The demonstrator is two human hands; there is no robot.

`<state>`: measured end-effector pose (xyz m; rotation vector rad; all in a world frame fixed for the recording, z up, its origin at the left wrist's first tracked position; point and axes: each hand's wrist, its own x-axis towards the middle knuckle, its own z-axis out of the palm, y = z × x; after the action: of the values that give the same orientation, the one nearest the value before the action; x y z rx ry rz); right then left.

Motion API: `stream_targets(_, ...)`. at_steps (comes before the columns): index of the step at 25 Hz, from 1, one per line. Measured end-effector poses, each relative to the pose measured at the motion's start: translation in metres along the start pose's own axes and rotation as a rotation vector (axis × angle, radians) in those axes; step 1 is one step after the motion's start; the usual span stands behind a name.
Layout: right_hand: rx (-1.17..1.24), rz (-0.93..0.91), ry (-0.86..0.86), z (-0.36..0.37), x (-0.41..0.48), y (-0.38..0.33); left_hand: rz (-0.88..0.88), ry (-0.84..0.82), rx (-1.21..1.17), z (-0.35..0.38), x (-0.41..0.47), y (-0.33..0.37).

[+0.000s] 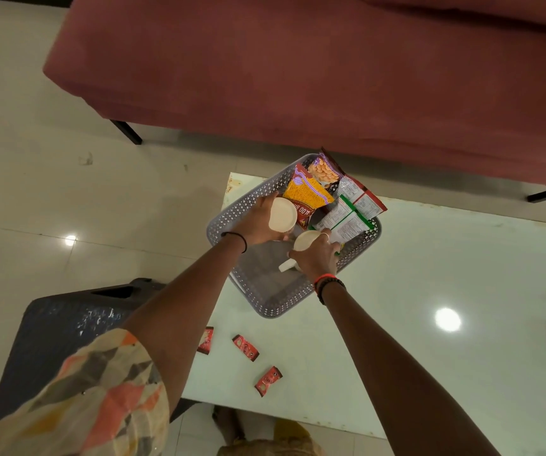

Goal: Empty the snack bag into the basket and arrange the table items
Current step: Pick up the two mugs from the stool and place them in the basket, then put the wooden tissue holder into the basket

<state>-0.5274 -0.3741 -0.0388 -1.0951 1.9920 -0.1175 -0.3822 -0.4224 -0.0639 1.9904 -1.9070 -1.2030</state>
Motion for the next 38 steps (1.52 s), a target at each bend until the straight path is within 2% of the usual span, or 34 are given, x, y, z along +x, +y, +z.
stream_targets(7, -0.008, 0.007, -0.034, 0.000, 0.002, -0.003, 0.012, 0.079, -0.132, -0.015, -0.029, -0.007)
stream_targets(10, -0.059, 0.022, -0.060, -0.005, -0.004, -0.004, -0.017, 0.211, -0.173, -0.020, -0.057, -0.009)
stream_targets(13, -0.102, -0.006, -0.007, -0.009, -0.016, -0.006, -0.061, 0.370, -0.229, -0.020, -0.097, -0.015)
stream_targets(20, -0.050, -0.322, 0.191, 0.011, -0.072, -0.024, -0.254, 0.688, -0.344, -0.022, -0.200, -0.039)
stream_targets(22, -0.050, -0.443, 0.166, 0.031, -0.098, -0.032, -0.351, 0.781, -0.359, -0.022, -0.234, -0.053)
stream_targets(24, -0.071, -0.569, 0.056, 0.058, -0.132, -0.035, -0.450, 0.836, -0.339, -0.018, -0.272, -0.074)
stream_targets(27, -0.032, -0.634, -0.213, 0.103, -0.189, -0.026, -0.501, 0.724, -0.228, -0.013, -0.323, -0.116)
stream_targets(30, -0.110, -0.550, -0.497, 0.150, -0.235, -0.005, -0.423, 0.395, -0.015, -0.015, -0.360, -0.165)
stream_targets(32, -0.220, -0.558, -0.551, 0.176, -0.255, 0.009, -0.335, 0.156, 0.166, -0.017, -0.379, -0.196)
stream_targets(34, -0.320, -0.601, -0.542, 0.198, -0.267, 0.021, -0.275, 0.020, 0.296, -0.018, -0.389, -0.220)
stream_targets(38, -0.409, -0.579, -0.522, 0.228, -0.281, 0.030, -0.165, 0.020, 0.375, -0.024, -0.377, -0.235)
